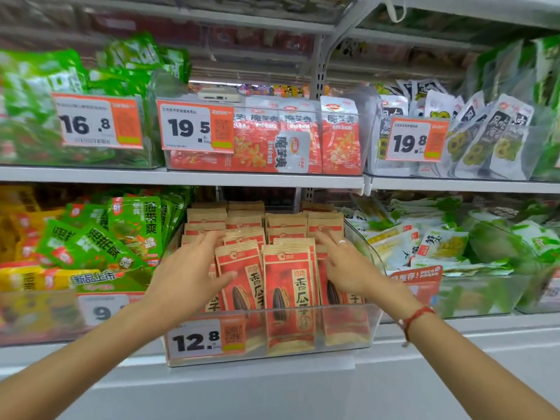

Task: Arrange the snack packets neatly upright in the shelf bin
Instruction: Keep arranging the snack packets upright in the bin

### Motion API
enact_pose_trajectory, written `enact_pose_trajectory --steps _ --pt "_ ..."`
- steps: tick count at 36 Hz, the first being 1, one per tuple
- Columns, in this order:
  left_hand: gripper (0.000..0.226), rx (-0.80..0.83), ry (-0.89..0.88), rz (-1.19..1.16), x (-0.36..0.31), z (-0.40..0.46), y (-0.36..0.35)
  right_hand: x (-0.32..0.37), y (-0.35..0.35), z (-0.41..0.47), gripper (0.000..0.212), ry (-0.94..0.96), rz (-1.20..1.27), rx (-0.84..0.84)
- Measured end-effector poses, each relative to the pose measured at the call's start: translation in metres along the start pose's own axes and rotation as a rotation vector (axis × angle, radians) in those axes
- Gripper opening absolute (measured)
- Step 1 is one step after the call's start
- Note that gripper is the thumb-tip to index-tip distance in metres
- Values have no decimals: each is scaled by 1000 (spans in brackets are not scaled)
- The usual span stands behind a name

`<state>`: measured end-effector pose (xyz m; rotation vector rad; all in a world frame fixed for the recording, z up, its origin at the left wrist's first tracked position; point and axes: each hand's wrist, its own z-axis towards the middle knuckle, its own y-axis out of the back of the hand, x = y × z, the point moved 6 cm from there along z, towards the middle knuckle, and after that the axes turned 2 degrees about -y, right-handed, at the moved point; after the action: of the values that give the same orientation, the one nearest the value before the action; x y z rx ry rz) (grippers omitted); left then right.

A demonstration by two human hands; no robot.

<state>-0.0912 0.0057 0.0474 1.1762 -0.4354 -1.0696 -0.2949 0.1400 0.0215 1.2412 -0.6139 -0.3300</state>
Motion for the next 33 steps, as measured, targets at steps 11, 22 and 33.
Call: enact_pose_trajectory --steps 11,22,33 --pt "33 -80 58 -295 15 46 -27 51 7 -45 55 223 -38 -155" --pt "41 -145 -59 23 -8 34 -16 54 -26 7 59 8 -304 48" --pt "71 128 -245 184 2 3 -19 56 9 -24 75 173 -254 -248"
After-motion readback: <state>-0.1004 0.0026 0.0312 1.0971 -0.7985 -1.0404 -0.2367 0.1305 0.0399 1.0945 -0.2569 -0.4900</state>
